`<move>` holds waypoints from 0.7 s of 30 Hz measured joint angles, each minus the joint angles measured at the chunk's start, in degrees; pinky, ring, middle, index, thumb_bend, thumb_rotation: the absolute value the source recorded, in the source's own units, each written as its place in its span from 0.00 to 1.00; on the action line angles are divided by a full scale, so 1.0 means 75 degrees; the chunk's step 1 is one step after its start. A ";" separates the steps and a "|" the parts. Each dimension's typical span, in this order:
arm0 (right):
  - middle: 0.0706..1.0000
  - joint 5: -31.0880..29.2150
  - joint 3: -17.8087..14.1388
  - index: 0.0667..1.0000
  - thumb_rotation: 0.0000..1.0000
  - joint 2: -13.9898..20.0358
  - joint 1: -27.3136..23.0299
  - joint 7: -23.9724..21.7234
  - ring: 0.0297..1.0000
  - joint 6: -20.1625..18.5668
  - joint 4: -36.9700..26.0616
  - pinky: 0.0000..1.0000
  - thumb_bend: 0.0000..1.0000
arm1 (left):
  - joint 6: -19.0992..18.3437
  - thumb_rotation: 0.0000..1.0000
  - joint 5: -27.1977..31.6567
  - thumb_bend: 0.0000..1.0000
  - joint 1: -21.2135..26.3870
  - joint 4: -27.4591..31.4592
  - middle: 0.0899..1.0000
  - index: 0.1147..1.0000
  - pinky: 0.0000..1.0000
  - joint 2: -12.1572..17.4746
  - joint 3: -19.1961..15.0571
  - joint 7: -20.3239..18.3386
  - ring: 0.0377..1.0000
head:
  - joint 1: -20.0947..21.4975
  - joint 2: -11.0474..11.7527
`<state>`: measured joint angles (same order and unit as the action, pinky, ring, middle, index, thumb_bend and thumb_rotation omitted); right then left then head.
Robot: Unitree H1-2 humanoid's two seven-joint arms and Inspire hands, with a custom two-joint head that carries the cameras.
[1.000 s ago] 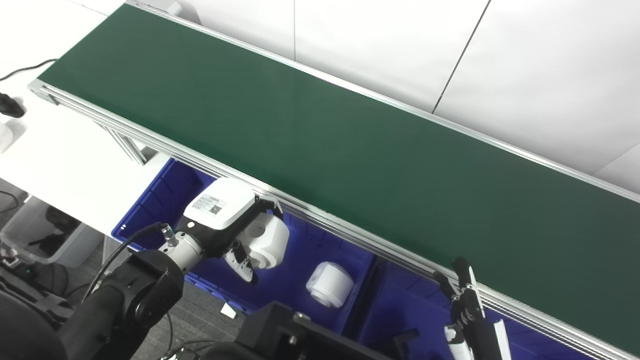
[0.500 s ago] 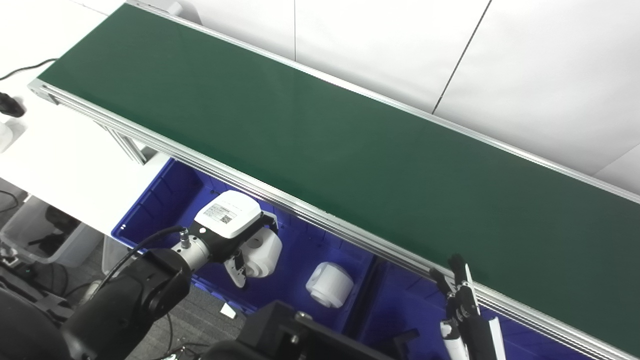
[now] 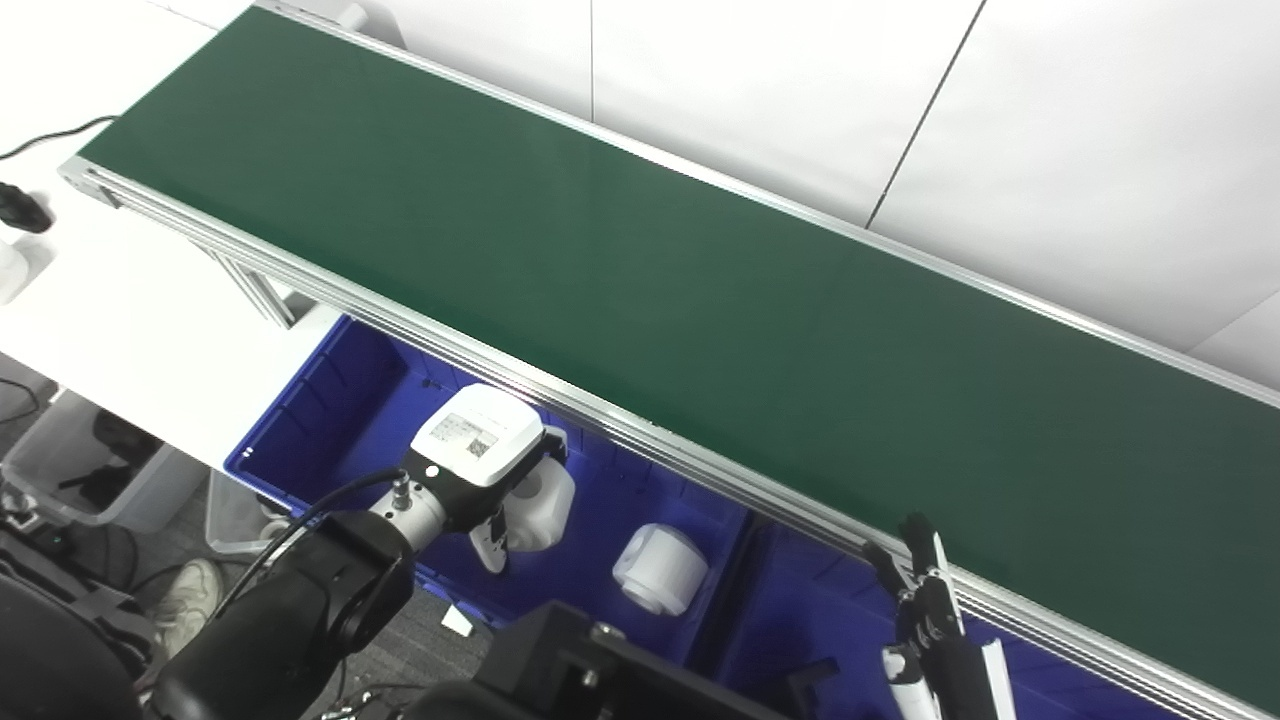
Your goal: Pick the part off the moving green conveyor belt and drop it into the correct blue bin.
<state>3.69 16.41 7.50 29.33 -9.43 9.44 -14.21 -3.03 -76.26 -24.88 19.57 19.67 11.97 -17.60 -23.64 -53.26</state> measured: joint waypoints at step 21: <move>0.99 -0.0011 0.0017 1.00 0.83 -0.0004 0.0015 -0.0014 0.90 -0.0014 -0.0027 0.94 0.82 | 0.0013 0.69 0.0152 1.00 -0.0112 0.0301 0.97 0.99 1.00 -0.0004 -0.0135 -0.0350 0.93 | 0.0281 0.0094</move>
<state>3.61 16.53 7.47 29.44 -9.53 9.33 -14.41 -2.93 -75.12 -25.73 21.82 19.64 10.96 -20.22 -21.54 -52.56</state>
